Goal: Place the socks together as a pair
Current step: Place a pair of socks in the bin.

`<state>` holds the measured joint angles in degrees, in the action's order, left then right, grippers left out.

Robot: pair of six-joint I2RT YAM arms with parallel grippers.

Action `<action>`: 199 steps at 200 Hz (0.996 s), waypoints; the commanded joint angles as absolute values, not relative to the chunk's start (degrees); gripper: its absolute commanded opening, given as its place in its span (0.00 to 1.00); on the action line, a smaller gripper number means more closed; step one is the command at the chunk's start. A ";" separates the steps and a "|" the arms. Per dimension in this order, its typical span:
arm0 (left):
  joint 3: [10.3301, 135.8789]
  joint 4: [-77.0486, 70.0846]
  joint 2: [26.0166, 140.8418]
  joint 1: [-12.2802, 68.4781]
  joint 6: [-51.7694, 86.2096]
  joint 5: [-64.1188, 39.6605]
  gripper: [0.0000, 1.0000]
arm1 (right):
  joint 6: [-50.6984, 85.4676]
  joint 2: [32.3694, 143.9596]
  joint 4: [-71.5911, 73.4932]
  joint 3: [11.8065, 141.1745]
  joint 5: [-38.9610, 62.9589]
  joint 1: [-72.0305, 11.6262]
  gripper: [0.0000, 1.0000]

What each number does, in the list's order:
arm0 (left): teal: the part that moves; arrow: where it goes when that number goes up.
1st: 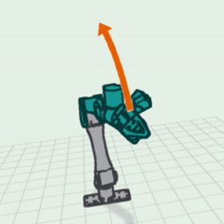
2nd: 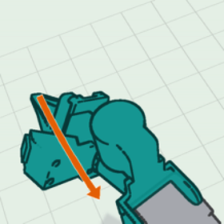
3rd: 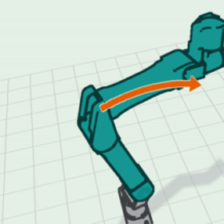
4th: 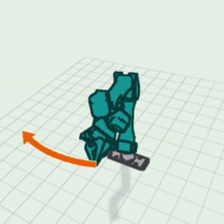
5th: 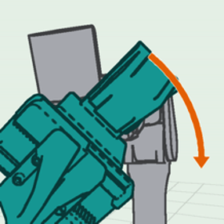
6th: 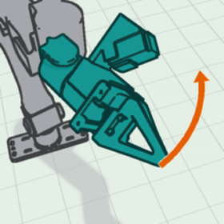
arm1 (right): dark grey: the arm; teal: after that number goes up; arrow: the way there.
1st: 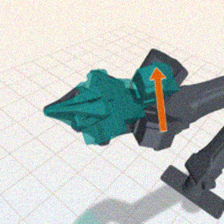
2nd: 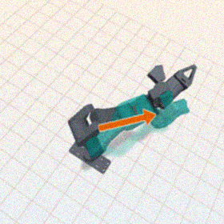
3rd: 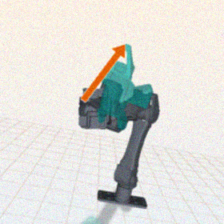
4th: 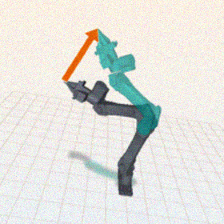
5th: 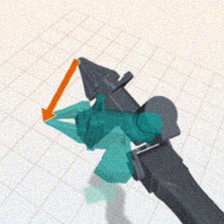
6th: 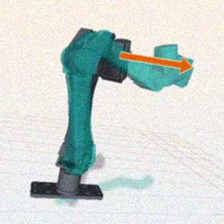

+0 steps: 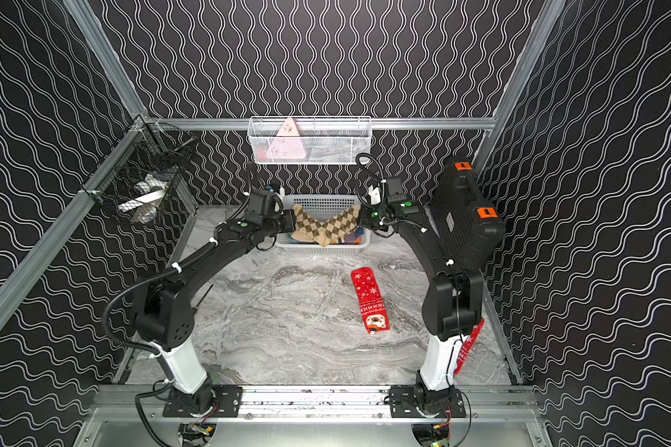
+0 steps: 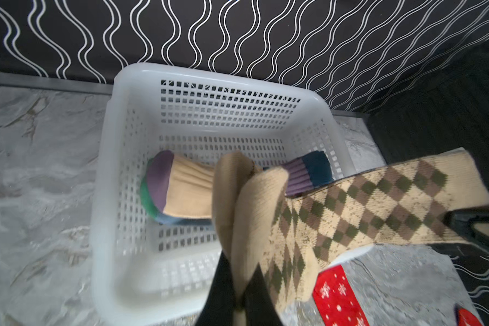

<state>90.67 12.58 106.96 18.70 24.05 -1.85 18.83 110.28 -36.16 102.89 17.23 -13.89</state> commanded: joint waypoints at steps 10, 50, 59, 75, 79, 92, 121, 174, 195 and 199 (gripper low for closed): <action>95.47 13.15 114.27 17.82 22.02 0.42 0.00 | 19.26 115.55 -33.08 105.85 18.65 -11.60 0.00; 99.36 11.41 121.92 16.89 20.39 2.58 0.00 | 20.74 124.63 -30.32 110.74 22.64 -9.40 0.00; 99.90 11.08 122.82 16.63 20.22 2.94 0.00 | 20.74 125.88 -30.24 111.69 23.46 -9.40 0.00; 100.91 10.74 124.63 16.09 20.13 3.25 0.00 | 21.39 127.53 -29.05 111.98 24.91 -9.41 0.00; 101.19 10.66 125.06 15.96 20.17 3.20 0.00 | 21.55 127.75 -28.74 111.91 25.14 -9.40 0.00; 102.09 10.64 126.34 15.74 19.74 3.57 0.00 | 22.04 128.90 -27.81 111.80 25.99 -9.40 0.00; 102.62 10.70 127.73 15.44 18.88 4.99 0.00 | 22.15 131.50 -28.07 113.17 28.05 -9.49 0.00; 101.16 9.02 126.45 15.36 18.11 5.86 0.56 | 21.54 129.19 -28.56 111.18 25.62 -9.47 0.27; 99.75 7.83 123.47 15.38 18.27 6.08 0.65 | 20.93 124.99 -29.24 109.42 22.59 -9.49 0.38; 99.45 7.62 122.73 15.45 18.27 5.77 0.67 | 20.77 124.21 -29.49 109.07 22.10 -9.49 0.39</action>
